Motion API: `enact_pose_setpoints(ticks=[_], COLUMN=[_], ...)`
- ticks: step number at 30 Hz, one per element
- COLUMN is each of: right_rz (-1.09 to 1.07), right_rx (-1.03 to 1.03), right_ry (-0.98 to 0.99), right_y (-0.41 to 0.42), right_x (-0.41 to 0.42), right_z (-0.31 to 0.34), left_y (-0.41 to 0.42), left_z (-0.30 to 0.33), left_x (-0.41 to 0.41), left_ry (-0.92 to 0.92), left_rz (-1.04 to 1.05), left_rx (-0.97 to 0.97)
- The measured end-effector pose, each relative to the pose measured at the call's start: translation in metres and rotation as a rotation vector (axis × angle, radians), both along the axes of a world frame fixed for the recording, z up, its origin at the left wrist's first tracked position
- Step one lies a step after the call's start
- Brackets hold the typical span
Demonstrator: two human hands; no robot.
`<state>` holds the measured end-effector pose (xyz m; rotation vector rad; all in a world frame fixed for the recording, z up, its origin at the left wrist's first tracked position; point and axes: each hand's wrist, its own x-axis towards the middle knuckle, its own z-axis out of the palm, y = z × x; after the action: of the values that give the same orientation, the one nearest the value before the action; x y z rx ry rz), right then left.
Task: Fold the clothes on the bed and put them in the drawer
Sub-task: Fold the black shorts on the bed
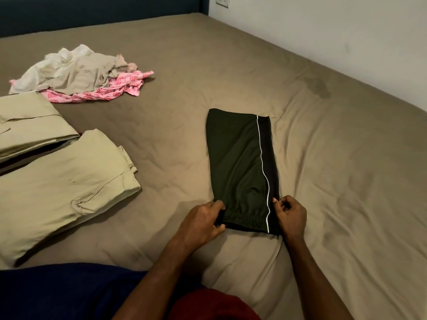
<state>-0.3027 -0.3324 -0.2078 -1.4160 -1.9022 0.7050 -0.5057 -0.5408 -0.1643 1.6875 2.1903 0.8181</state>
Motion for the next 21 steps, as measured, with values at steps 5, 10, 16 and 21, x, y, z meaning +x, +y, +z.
enact_pose_setpoints(ticks=[5, 10, 16, 21], right_rz=[0.004, 0.004, 0.002, 0.009], right_rx=[-0.001, 0.006, 0.002, 0.007], right_ry=[0.009, 0.008, 0.003, 0.013], right_y=[0.001, 0.002, 0.002, 0.003], right_x=[0.001, 0.001, 0.002, 0.002], right_z=[-0.002, -0.002, -0.004, -0.004], left_y=[0.005, 0.005, 0.002, -0.001], left_z=[0.000, -0.002, 0.000, 0.002], left_x=[0.012, 0.018, 0.018, 0.008], left_ry=[0.081, 0.189, 0.226, 0.347], left_rz=[0.023, 0.001, -0.032, 0.079], left_rx=[-0.004, 0.047, 0.155, 0.033])
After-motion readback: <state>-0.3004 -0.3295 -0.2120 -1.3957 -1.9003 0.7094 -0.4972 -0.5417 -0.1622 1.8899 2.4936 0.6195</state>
